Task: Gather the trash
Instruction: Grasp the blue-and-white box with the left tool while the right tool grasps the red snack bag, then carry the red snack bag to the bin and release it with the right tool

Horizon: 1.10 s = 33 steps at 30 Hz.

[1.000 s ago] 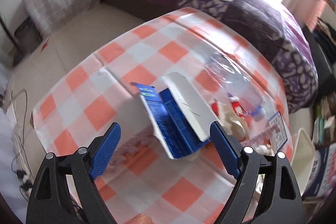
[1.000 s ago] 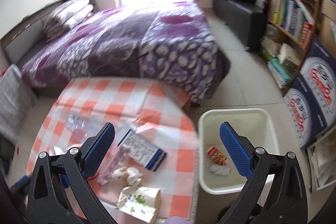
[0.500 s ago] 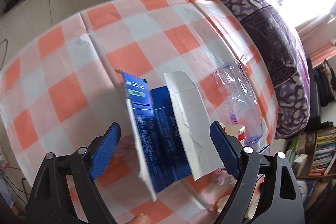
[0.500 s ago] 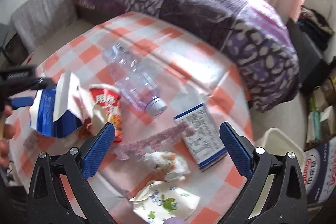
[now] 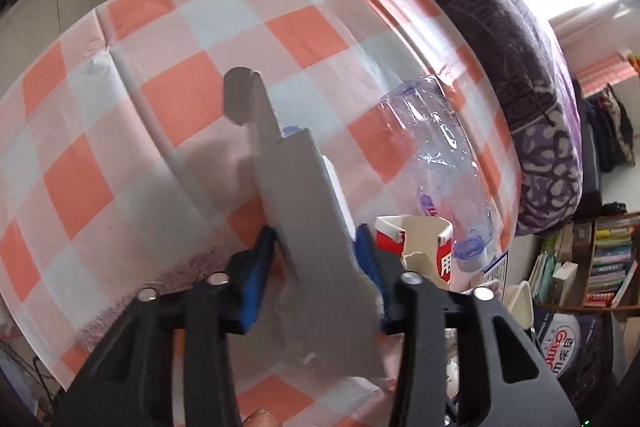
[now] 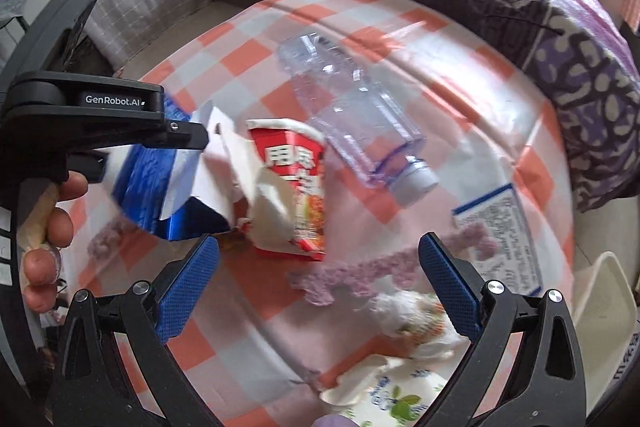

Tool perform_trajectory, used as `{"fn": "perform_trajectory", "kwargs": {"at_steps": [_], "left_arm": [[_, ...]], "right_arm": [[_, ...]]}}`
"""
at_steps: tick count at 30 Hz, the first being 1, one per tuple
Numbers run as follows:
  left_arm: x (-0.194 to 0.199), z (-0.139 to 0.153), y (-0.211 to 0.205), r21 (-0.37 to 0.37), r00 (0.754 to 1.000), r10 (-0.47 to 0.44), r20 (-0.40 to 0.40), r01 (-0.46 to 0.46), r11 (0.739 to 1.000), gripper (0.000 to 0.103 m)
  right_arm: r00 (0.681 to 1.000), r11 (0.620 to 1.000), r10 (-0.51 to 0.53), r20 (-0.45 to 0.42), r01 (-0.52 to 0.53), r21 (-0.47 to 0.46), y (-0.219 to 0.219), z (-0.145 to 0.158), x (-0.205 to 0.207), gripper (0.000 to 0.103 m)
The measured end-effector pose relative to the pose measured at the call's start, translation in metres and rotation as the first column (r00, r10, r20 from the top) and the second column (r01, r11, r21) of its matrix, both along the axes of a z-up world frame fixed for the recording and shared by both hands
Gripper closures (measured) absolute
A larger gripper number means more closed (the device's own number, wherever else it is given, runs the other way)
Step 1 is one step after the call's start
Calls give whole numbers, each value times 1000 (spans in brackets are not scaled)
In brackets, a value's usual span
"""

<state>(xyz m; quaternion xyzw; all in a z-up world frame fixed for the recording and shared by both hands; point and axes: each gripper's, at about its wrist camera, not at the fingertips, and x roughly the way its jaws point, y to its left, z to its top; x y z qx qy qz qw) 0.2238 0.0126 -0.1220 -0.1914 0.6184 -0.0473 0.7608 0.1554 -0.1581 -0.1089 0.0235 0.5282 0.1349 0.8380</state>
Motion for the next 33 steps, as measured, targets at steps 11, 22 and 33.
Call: {"fn": "perform_trajectory", "kwargs": {"at_steps": [11, 22, 33], "left_arm": [[2, 17, 6, -22, 997, -31, 68, 33, 999, 94], [9, 15, 28, -20, 1000, 17, 20, -17, 1000, 34], [8, 1, -1, 5, 998, -58, -11, 58, 998, 15]], "right_arm": [[996, 991, -80, -38, 84, 107, 2, -11, 23, 46], [985, 970, -142, -97, 158, 186, -14, -18, 27, 78], [970, 950, -243, 22, 233, 207, -38, 22, 17, 81]]}}
